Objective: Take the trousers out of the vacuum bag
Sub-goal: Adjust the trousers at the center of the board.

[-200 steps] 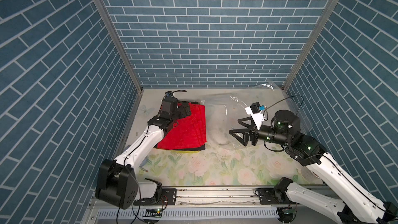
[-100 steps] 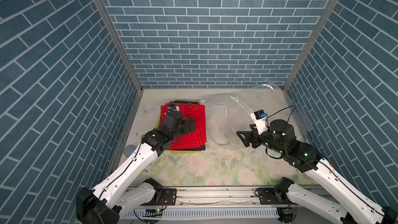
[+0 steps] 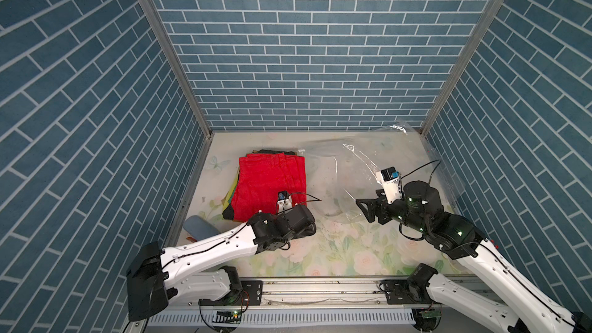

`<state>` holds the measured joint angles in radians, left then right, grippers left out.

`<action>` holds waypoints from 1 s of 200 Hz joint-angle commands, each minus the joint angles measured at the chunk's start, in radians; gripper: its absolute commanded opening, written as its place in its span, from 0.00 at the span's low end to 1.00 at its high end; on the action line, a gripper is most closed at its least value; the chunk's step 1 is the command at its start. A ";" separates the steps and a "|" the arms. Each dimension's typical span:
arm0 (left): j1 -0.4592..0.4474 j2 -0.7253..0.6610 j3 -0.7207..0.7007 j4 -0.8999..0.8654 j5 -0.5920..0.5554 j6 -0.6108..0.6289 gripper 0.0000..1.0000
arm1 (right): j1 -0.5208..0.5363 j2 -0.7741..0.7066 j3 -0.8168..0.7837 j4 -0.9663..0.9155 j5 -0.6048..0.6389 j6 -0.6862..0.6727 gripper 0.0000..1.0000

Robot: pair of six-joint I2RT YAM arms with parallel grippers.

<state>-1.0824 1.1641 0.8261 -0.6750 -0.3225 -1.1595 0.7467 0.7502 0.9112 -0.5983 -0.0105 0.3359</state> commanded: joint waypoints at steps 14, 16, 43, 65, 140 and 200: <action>0.026 0.012 -0.078 -0.023 -0.070 -0.051 1.00 | -0.003 -0.027 -0.014 -0.020 0.019 0.026 0.91; 0.032 0.013 -0.083 -0.025 -0.070 -0.048 0.99 | -0.003 -0.027 -0.015 -0.020 0.019 0.026 0.91; 0.147 -0.015 -0.158 0.053 -0.022 0.048 0.96 | -0.003 -0.024 -0.021 -0.018 0.021 0.026 0.91; 0.258 -0.047 -0.194 0.107 0.000 0.127 0.95 | -0.003 -0.022 -0.029 -0.007 0.021 0.029 0.91; 0.574 0.049 -0.136 0.281 0.074 0.412 0.95 | -0.003 -0.017 -0.114 0.101 0.056 0.035 0.90; 0.721 0.163 -0.028 0.406 0.136 0.521 0.96 | -0.004 -0.010 -0.194 0.223 0.149 -0.004 0.91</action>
<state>-0.4351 1.2976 0.7231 -0.3897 -0.0780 -0.6830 0.7467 0.7349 0.7414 -0.4618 0.0673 0.3431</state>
